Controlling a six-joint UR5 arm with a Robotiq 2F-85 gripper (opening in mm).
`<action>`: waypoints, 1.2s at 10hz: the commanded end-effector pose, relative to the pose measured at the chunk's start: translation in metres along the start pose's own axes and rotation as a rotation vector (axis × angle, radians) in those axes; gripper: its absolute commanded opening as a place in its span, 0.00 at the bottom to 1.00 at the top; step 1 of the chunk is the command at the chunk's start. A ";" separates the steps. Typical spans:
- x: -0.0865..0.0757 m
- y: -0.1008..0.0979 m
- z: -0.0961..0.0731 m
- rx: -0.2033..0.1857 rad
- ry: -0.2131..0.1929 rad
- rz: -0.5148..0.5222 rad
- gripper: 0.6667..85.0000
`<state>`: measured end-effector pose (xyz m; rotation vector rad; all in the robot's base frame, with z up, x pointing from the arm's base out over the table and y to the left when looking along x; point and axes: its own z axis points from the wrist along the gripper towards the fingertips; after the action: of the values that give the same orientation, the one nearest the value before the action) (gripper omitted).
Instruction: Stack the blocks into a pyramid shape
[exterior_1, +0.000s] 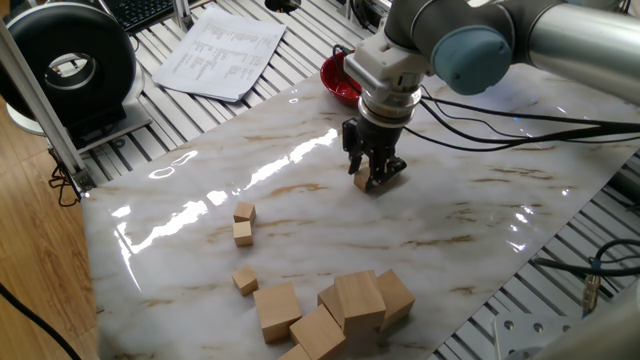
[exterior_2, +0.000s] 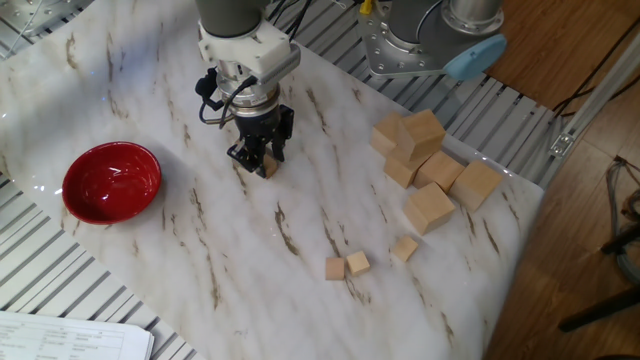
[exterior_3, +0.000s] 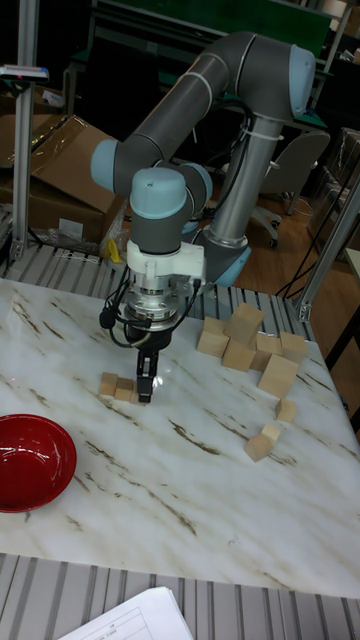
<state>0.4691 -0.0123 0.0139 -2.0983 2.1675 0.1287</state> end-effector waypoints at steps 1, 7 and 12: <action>0.005 0.000 0.007 0.012 -0.003 0.000 0.53; 0.008 0.012 0.006 0.001 -0.019 0.006 0.53; 0.003 -0.002 0.004 0.025 -0.020 0.002 0.53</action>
<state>0.4624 -0.0190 0.0059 -2.0899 2.1564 0.1266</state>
